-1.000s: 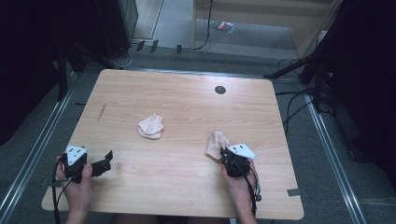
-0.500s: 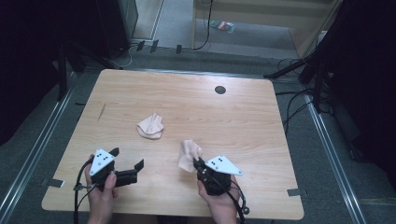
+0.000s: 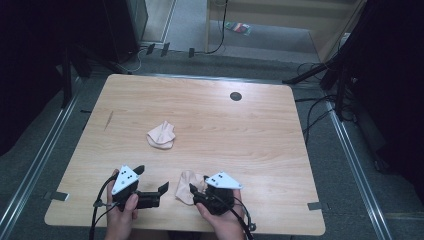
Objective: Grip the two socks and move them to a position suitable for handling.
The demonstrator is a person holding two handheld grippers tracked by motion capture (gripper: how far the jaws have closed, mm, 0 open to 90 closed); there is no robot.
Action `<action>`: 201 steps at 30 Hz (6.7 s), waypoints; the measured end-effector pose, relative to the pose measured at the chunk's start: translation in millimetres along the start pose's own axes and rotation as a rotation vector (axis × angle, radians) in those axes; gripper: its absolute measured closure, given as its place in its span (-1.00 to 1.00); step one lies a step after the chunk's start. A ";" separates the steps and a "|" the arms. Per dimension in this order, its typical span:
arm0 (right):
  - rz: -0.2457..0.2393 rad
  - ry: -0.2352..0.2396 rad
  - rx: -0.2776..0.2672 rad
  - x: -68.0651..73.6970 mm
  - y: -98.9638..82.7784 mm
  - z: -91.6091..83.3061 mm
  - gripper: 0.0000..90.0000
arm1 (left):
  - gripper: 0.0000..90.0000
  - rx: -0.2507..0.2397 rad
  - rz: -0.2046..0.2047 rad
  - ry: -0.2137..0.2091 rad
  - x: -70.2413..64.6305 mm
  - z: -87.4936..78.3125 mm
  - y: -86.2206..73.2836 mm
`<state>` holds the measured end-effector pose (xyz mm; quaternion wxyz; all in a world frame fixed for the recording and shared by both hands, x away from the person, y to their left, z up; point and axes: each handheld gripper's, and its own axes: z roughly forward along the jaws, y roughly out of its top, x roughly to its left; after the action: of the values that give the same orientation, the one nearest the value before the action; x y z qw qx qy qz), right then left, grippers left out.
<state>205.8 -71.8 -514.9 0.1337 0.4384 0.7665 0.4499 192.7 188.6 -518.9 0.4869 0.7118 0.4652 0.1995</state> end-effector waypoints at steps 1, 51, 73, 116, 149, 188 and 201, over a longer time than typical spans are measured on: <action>0.017 -0.009 -0.027 -2.8 2.4 -4.6 -0.02 | -1.00 0.000 -0.003 -0.003 0.2 0.3 -0.1; -0.087 0.025 -0.078 25.8 24.3 -29.4 0.94 | -0.44 0.262 0.056 -0.167 -40.0 39.2 -17.8; -0.101 -0.064 -0.032 1.9 9.9 -11.0 0.95 | 0.62 0.200 0.333 -0.044 -59.1 24.7 -29.4; 0.050 -0.058 0.142 -51.9 -27.1 -24.4 0.34 | 0.47 0.187 0.068 -0.071 1.6 5.7 -21.3; 0.005 -0.002 0.041 -38.5 -23.5 -25.3 1.00 | 0.91 0.167 0.038 -0.171 8.7 13.8 -16.6; 0.129 -0.307 -0.126 -120.5 -29.9 -31.5 -0.89 | -0.28 0.042 -0.004 0.230 69.3 99.5 35.4; 0.131 -0.312 -0.112 -120.7 -30.1 -29.6 -0.84 | 0.31 0.194 -0.014 0.282 76.3 126.2 43.3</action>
<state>241.4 -190.8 -545.5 0.2456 0.5439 0.6799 0.4261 343.2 185.9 -550.0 0.3472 0.7171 0.5509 0.2485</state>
